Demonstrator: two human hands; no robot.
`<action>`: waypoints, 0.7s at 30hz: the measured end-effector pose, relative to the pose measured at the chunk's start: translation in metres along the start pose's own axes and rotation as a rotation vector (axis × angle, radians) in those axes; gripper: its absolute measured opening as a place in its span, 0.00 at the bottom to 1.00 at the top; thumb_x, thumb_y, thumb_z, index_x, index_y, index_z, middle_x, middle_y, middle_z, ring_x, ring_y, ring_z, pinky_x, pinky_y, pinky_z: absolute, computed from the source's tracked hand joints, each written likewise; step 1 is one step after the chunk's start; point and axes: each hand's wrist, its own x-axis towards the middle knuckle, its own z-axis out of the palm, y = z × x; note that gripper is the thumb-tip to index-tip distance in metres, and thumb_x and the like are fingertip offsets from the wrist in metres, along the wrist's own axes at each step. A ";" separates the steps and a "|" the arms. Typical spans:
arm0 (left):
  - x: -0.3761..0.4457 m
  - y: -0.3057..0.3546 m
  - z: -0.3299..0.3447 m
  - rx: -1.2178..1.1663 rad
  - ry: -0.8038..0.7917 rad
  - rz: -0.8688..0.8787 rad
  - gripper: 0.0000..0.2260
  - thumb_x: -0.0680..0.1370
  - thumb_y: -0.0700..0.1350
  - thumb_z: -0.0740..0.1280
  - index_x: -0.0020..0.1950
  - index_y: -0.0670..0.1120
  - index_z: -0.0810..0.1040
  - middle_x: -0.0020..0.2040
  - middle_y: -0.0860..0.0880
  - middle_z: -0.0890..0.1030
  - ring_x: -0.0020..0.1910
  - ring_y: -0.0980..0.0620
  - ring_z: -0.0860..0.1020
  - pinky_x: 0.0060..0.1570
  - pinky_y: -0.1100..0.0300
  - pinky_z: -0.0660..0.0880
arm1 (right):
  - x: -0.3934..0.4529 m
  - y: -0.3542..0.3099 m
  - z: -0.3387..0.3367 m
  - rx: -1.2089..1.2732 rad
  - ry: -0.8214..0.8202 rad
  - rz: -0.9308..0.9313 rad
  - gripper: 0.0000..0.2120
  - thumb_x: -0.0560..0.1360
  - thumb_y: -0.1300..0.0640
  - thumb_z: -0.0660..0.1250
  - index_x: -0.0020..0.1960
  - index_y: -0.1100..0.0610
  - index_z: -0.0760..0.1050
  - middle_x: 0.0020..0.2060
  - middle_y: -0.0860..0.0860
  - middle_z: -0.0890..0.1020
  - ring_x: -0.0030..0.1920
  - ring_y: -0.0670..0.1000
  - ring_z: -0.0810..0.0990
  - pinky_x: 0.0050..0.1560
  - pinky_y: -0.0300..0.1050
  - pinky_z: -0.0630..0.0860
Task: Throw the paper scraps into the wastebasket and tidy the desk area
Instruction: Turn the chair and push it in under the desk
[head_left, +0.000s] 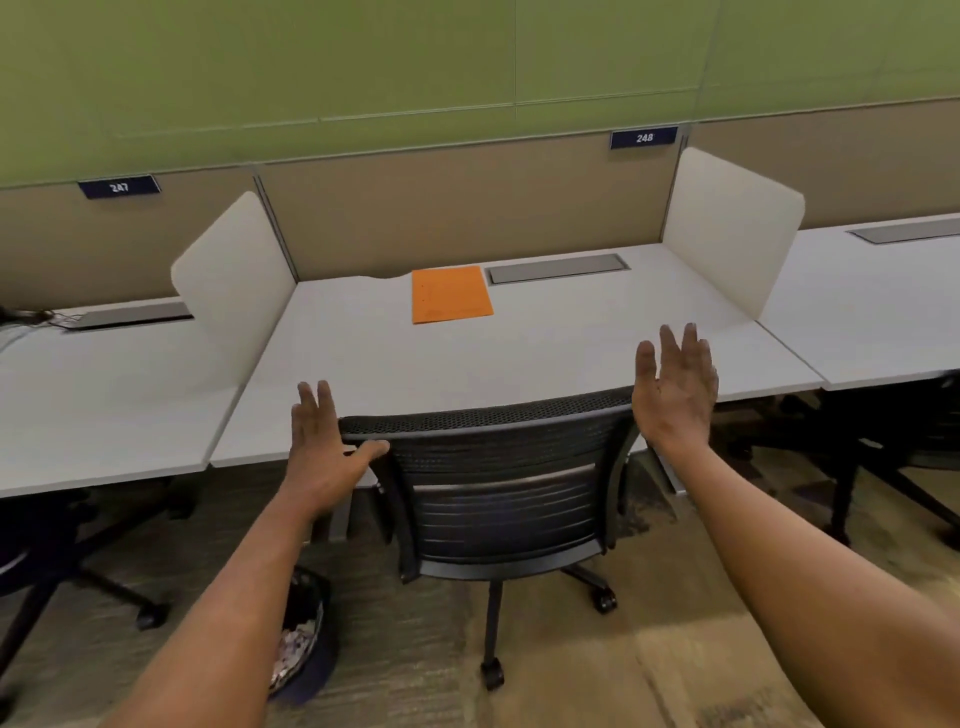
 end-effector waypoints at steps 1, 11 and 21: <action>0.009 0.000 -0.004 -0.006 -0.025 0.000 0.48 0.75 0.66 0.62 0.75 0.55 0.27 0.75 0.53 0.26 0.75 0.52 0.30 0.73 0.51 0.35 | 0.000 -0.005 0.007 -0.049 -0.004 -0.035 0.39 0.75 0.27 0.34 0.79 0.47 0.48 0.80 0.47 0.43 0.78 0.48 0.39 0.75 0.50 0.35; 0.080 -0.009 -0.021 0.145 -0.030 -0.039 0.50 0.68 0.76 0.49 0.76 0.51 0.28 0.77 0.50 0.28 0.77 0.46 0.33 0.75 0.44 0.42 | 0.017 -0.035 0.063 -0.264 -0.082 -0.037 0.40 0.75 0.28 0.35 0.80 0.49 0.47 0.79 0.48 0.41 0.78 0.49 0.37 0.76 0.53 0.35; 0.110 -0.024 -0.016 0.042 -0.040 0.042 0.49 0.69 0.76 0.51 0.78 0.53 0.32 0.79 0.51 0.34 0.78 0.49 0.38 0.76 0.45 0.45 | 0.030 -0.050 0.078 -0.307 -0.124 0.023 0.40 0.75 0.28 0.38 0.80 0.51 0.48 0.80 0.50 0.43 0.78 0.51 0.37 0.76 0.53 0.37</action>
